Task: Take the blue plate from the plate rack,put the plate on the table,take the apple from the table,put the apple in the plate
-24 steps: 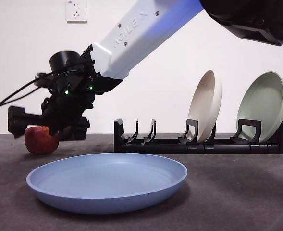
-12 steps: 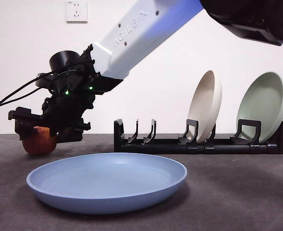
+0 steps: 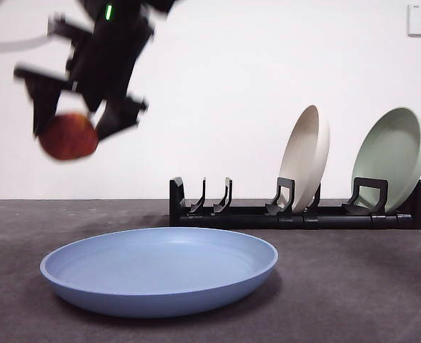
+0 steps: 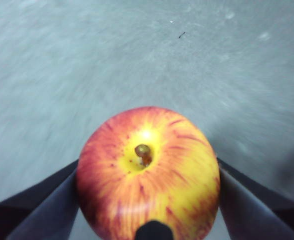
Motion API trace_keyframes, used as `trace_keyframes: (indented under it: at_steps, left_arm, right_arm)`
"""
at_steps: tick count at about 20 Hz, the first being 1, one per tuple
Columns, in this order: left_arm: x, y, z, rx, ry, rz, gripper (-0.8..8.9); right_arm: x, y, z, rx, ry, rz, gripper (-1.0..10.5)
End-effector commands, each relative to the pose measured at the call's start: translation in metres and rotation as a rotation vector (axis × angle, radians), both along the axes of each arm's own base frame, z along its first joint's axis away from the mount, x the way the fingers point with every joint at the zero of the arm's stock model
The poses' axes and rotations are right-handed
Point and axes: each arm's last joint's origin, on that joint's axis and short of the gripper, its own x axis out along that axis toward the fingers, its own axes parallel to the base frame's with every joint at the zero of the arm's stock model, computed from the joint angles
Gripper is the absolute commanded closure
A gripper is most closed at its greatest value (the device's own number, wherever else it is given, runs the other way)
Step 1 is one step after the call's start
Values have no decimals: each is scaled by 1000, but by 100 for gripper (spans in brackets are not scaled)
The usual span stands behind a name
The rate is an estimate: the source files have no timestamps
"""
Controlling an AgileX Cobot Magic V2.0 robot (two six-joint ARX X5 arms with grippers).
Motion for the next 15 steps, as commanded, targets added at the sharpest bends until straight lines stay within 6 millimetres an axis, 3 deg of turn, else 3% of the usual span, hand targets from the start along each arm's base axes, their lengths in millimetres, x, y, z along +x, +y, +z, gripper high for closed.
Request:
trace_keyframes:
  at_steps: [1,4,7,11,15]
  left_arm:
    - [2,-4,-9,7,28,20,822]
    - [2,-4,-11,-8,42,27,822]
    - [0,-2,-10,-32,55,19,822]
    - [-3,3,-10,-57,55,3,822]
    - [-8,13,-9,-83,31,0,822]
  right_arm:
    - [-20,-6,19,-91,-22,85,958]
    - [-41,-22,53,-104,-11,121,958]
    - [-57,-37,73,-147,17,174,959]
    - [-68,-47,87,-124,62,229,959]
    - [-77,-51,89,-177,85,211,959]
